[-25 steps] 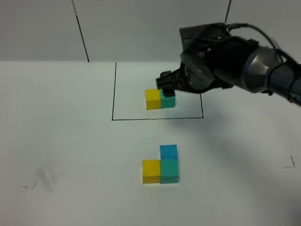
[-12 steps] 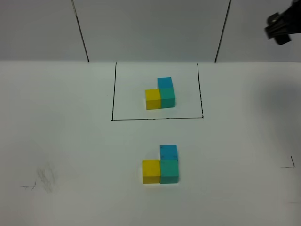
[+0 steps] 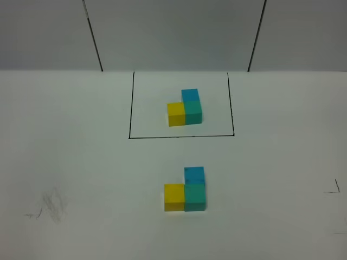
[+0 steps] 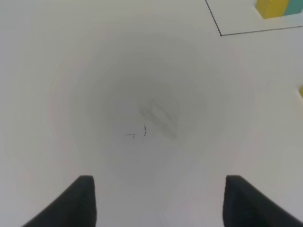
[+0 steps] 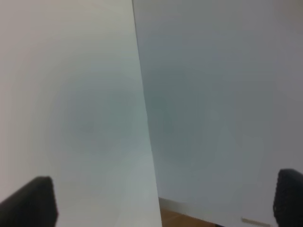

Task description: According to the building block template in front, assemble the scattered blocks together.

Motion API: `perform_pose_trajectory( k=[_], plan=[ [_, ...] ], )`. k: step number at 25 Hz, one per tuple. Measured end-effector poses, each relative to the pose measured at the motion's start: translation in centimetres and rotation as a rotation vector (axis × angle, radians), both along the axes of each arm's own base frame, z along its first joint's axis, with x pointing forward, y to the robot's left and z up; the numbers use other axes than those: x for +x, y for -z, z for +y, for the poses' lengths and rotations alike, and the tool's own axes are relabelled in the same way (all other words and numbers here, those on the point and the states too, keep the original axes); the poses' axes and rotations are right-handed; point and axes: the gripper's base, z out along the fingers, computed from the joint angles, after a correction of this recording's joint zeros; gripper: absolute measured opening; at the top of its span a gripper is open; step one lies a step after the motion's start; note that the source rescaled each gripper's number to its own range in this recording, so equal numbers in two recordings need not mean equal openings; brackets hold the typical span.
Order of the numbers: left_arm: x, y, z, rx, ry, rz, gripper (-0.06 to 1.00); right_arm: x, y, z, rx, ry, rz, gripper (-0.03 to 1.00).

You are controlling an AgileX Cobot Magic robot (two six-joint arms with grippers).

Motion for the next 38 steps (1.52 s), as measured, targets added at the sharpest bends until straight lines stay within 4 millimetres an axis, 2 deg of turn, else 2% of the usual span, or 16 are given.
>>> perform_pose_trajectory(
  k=[3, 7, 9, 12, 17, 24, 27, 30, 38],
  plan=[
    [0.0, 0.0, 0.0, 0.0, 0.0, 0.0, 0.29, -2.6, -2.2, 0.0, 0.024, -0.015, -0.069, 0.98],
    [0.0, 0.0, 0.0, 0.0, 0.0, 0.0, 0.29, -7.5, -5.8, 1.3, 0.067, -0.08, -0.207, 0.97],
    [0.0, 0.0, 0.0, 0.0, 0.0, 0.0, 0.29, -10.6, -7.2, 2.1, 0.086, -0.114, -0.284, 0.97],
    [0.0, 0.0, 0.0, 0.0, 0.0, 0.0, 0.29, -15.5, -7.9, 3.0, 0.091, -0.146, -0.363, 0.96],
    [0.0, 0.0, 0.0, 0.0, 0.0, 0.0, 0.29, -23.3, -5.7, 4.0, 0.068, -0.154, -0.429, 0.94],
    [0.0, 0.0, 0.0, 0.0, 0.0, 0.0, 0.29, -31.4, -0.4, 5.3, 0.046, -0.181, -0.574, 0.93],
    [0.0, 0.0, 0.0, 0.0, 0.0, 0.0, 0.29, -33.5, 1.6, 5.7, 0.047, -0.212, -0.648, 0.93],
    [0.0, 0.0, 0.0, 0.0, 0.0, 0.0, 0.29, -34.2, 3.7, 5.7, 0.086, -0.222, -0.696, 0.92],
    [0.0, 0.0, 0.0, 0.0, 0.0, 0.0, 0.29, -32.4, 9.2, 6.3, 0.256, -0.241, -0.696, 0.91]
  ],
)
